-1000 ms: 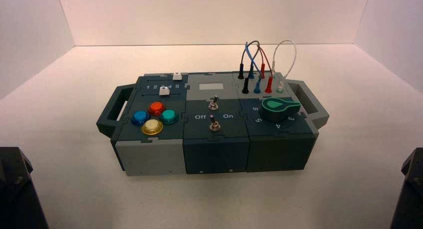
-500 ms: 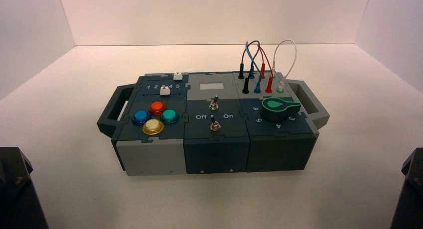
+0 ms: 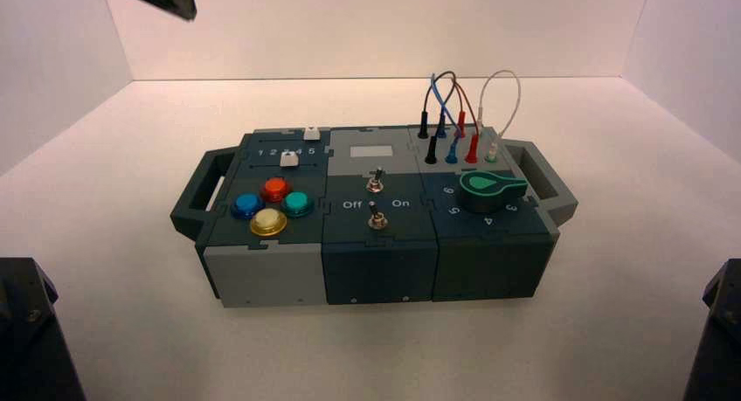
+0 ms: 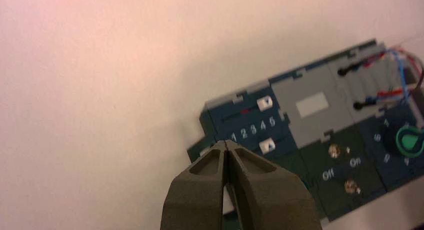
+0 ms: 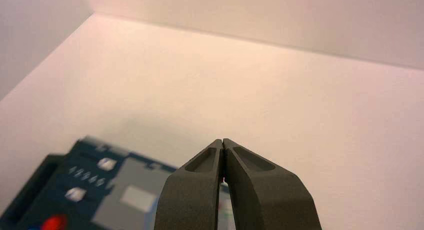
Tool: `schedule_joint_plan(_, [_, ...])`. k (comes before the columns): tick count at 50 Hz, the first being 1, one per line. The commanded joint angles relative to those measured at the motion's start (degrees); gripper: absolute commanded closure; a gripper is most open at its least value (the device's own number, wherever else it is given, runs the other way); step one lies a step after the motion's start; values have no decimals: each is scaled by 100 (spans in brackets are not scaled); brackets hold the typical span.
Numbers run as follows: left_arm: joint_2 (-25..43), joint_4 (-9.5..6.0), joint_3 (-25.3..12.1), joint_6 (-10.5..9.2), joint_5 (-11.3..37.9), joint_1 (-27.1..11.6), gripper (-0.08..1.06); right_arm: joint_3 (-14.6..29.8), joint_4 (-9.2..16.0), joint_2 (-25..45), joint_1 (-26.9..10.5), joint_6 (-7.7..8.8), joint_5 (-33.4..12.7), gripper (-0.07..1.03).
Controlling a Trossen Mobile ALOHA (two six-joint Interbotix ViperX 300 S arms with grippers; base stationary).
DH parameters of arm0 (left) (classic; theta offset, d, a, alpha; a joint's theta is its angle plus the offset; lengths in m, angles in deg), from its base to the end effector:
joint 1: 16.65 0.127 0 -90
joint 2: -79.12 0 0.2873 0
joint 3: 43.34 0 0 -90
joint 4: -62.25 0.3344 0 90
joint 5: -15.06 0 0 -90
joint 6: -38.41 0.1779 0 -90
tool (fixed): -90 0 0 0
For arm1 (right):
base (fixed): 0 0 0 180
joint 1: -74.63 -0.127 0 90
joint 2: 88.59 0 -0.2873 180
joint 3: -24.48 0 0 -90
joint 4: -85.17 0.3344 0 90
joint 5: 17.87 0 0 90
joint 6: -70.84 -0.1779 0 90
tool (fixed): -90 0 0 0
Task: Move the top slider to position 3.
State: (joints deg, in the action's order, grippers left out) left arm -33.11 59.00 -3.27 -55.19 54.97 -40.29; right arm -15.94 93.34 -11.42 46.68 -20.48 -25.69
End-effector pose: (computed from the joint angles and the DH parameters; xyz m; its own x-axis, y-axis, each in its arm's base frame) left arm 0.2765 -0.1281 0.1402 0.4745 -0.2474 -0.8447 0.3340 0.9385 -0.0873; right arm 0.3320 0.1801 0.1494 0.7115 0.3994 -0.5782 -0.3925 0.9083 0.1445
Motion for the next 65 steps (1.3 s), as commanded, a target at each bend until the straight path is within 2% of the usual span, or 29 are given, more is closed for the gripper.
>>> schedule_joint_plan(1, [44, -18, 0, -44, -9, -53, 101, 396, 114, 290, -237, -26, -70, 99])
schedule_joint_plan(14, [272, -35, 123, -70, -202, -79, 101, 1187, 299, 1485, -703, -26, -475, 99])
schedule_joint_plan(23, [589, -35, 123, -62, -237, -79, 101, 1705, 457, 2294, -826, -18, -800, 99])
schedule_joint_plan(36, [932, -35, 0, -62, -272, -88, 101, 2250, 483, 2997, -1020, -9, -1125, 99])
schedule_joint_plan(50, [958, -35, 79, -62, -325, -88, 101, 2549, 624, 3428, -1406, -9, -1494, 99])
schedule_joint_plan(65, [984, -35, 105, -62, -325, -97, 101, 2514, 809, 3560, -1485, 0, -1547, 99])
